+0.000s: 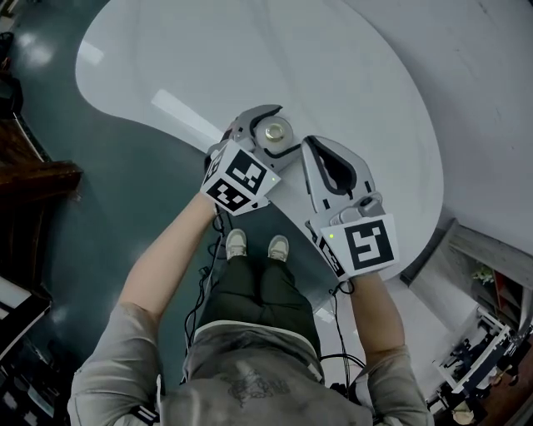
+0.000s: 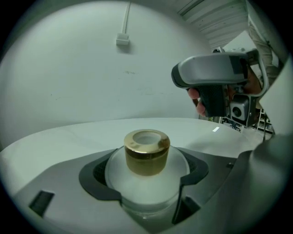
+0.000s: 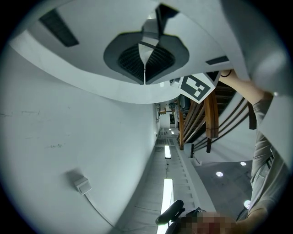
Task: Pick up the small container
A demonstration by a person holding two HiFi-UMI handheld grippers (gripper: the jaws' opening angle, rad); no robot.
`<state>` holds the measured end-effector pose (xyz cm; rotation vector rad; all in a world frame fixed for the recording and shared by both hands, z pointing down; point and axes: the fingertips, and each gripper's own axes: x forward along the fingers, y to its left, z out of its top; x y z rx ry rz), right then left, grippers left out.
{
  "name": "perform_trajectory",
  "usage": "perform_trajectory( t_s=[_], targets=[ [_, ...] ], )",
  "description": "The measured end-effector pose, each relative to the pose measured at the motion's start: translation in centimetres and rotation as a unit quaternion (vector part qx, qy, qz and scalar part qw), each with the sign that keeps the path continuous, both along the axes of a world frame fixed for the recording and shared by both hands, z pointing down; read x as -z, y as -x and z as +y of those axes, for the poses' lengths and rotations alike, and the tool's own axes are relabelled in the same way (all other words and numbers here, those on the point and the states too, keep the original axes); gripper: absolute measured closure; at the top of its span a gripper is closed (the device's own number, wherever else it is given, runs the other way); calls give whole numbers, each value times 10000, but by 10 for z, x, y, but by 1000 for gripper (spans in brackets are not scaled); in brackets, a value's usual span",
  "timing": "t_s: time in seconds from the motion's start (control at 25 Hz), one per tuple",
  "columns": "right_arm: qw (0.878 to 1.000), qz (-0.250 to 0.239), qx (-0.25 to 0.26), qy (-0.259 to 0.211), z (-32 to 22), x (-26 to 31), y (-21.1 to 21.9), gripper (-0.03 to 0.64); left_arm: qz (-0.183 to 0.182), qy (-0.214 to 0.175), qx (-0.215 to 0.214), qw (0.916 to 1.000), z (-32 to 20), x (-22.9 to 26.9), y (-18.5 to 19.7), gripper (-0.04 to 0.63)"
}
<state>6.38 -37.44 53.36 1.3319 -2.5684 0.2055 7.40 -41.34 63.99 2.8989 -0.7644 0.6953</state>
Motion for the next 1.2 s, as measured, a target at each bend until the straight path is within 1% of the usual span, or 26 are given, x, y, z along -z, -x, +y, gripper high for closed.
perform_trajectory(
  t_s=[0.24,0.44,0.52,0.64,1.0,1.04,1.08,1.2],
  targets=[
    [9991,-125,392,139,-1,-7,15,583,6,-12,-656,9978,18,0,-10,253],
    [9982,-33,532,280,2,-22,26,575,-22,-8,-1001,9950,40,0,-17,253],
    [9978,3,566,357,5,-30,28,472,-33,-2,-1055,9944,46,-1,-20,253],
    [9972,138,585,436,10,-40,30,469,-39,-3,-1117,9937,53,-1,-22,253],
    [9951,153,732,643,25,-48,32,468,-59,13,-1158,9933,67,-3,-25,253],
    [9948,184,741,675,27,-51,33,448,-62,16,-1169,9931,69,-3,-25,253],
    [9946,197,730,708,29,-53,32,445,-64,16,-1186,9929,71,-3,-25,253],
    [9947,94,694,746,32,-57,31,463,-59,12,-1232,9924,75,-3,-25,253]
  ],
)
